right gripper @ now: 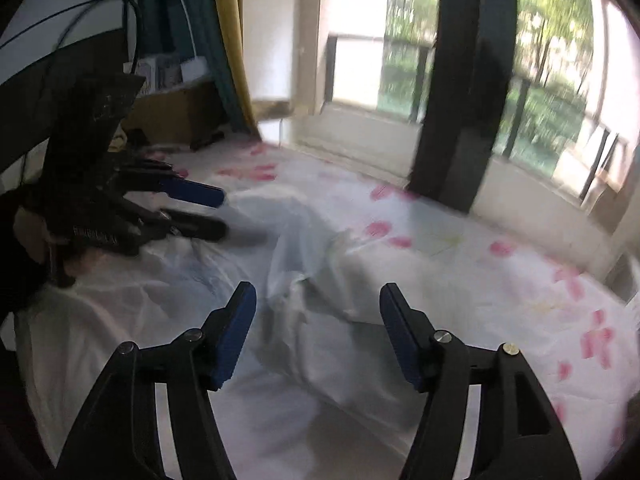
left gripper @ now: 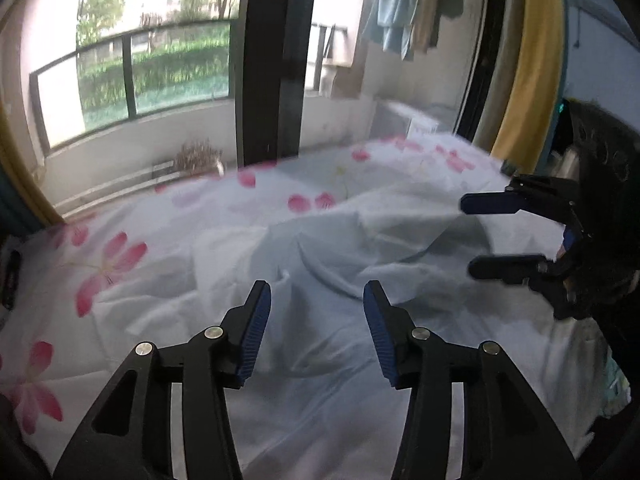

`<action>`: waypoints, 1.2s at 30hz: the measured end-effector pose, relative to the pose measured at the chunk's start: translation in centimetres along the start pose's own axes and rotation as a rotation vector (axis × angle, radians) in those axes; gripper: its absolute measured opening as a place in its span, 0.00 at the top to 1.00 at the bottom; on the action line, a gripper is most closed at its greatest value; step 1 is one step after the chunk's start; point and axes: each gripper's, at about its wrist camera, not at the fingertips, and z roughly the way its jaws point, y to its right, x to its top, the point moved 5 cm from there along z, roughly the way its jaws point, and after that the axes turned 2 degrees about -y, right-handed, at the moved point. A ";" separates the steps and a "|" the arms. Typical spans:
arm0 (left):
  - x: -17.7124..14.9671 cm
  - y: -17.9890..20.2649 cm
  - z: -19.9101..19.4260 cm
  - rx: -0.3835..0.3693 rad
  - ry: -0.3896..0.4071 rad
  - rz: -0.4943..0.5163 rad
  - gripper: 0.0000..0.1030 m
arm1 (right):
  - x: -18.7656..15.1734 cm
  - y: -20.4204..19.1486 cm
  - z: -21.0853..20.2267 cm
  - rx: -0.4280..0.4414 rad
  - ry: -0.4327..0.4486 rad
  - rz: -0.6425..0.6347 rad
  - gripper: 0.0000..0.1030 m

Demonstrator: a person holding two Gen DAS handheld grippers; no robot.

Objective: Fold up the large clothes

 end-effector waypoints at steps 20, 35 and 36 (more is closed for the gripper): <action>-2.8 0.2 0.2 0.010 -0.084 -0.033 0.51 | -6.5 -5.4 0.7 0.122 -0.187 -0.117 0.96; -5.3 -1.1 -2.2 0.056 -0.067 -0.172 0.50 | -7.2 -1.2 -4.9 -0.061 -0.115 0.071 0.53; -5.7 -1.4 -2.5 0.061 -0.067 -0.185 0.50 | -7.0 -0.6 -5.3 -0.078 -0.106 0.084 0.53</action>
